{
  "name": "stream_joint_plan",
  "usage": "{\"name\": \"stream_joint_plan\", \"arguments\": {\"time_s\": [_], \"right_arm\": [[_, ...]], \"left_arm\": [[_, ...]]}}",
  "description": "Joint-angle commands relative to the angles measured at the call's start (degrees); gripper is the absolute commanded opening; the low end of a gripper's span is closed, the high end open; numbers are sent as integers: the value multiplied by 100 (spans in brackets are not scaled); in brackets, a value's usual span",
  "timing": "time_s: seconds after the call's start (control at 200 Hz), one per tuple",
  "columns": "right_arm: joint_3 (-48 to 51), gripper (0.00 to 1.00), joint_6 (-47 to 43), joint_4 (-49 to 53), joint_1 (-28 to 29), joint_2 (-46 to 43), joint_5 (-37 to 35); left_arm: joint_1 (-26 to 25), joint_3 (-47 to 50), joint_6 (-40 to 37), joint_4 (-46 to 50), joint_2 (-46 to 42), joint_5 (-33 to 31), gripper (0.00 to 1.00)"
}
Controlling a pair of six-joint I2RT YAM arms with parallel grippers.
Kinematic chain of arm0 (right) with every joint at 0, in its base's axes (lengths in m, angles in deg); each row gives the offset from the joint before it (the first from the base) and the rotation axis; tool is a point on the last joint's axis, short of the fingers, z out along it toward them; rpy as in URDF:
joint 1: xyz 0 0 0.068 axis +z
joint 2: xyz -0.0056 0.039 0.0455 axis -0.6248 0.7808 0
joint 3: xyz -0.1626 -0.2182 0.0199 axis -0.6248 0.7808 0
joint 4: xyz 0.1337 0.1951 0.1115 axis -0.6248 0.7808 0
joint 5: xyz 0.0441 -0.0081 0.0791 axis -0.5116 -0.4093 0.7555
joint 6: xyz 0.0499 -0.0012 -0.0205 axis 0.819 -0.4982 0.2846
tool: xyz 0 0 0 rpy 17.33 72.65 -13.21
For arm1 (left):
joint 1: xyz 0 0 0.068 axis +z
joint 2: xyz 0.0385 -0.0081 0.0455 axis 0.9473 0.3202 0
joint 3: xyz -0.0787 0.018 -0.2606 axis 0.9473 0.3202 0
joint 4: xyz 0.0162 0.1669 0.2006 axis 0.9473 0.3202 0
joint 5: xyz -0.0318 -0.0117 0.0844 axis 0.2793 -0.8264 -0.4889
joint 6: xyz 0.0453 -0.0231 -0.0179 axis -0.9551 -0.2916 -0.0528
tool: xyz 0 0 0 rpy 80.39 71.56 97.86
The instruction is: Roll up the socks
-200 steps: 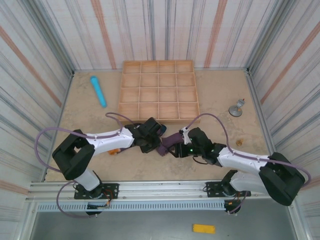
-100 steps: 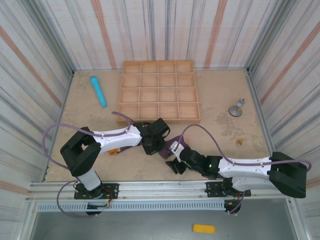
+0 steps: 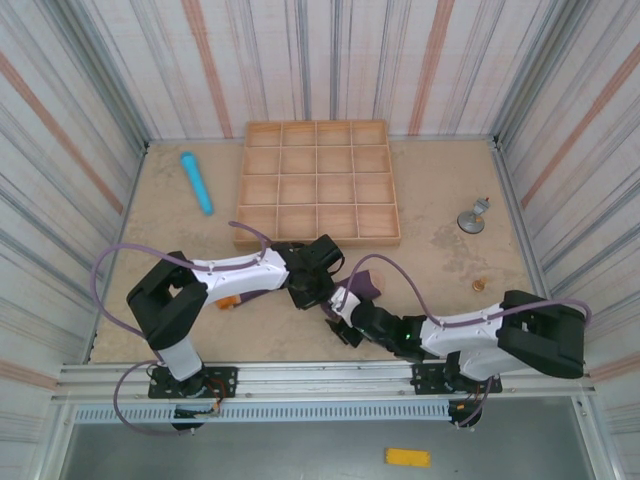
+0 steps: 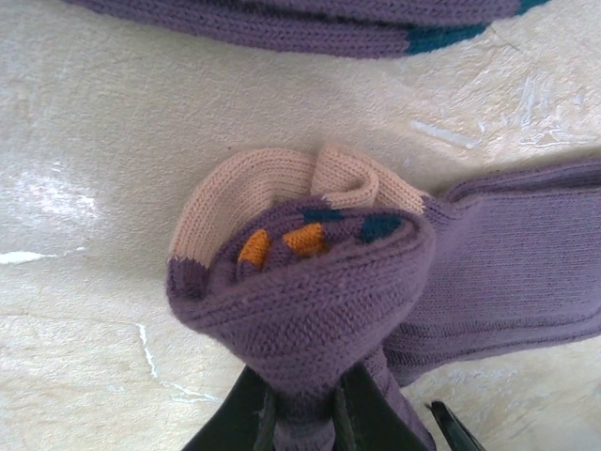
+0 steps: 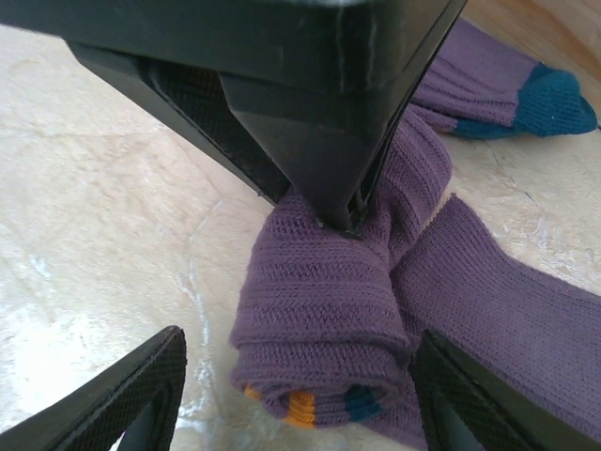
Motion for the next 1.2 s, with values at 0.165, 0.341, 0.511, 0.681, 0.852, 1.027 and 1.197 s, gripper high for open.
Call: {"name": "stream_joint_plan", "arguments": {"time_s": [0.165,0.341,0.511,0.681,0.852,1.027,1.197], "right_arm": [[-276,62,-101,-680,58,654,-521],[-301,66,-51,-752,120,687,-755],[-106,68,65,-938,116,486,-856],[50,66,101,-1003,103,228,-740],[30,61,117,-921,79,326,-681],[115,59,355,-657,80,134,-688],[157,58,523,-440,69,96,-765]], "left_arm": [[-39,-32,71,261,198,109,0],[-24,33,97,156,257,190,0],[25,169,137,-48,199,313,0],[156,346,149,-351,127,601,0],[192,306,106,-209,90,500,0],[210,347,109,-148,-1,384,0],[211,258,11,-90,43,393,0]]}}
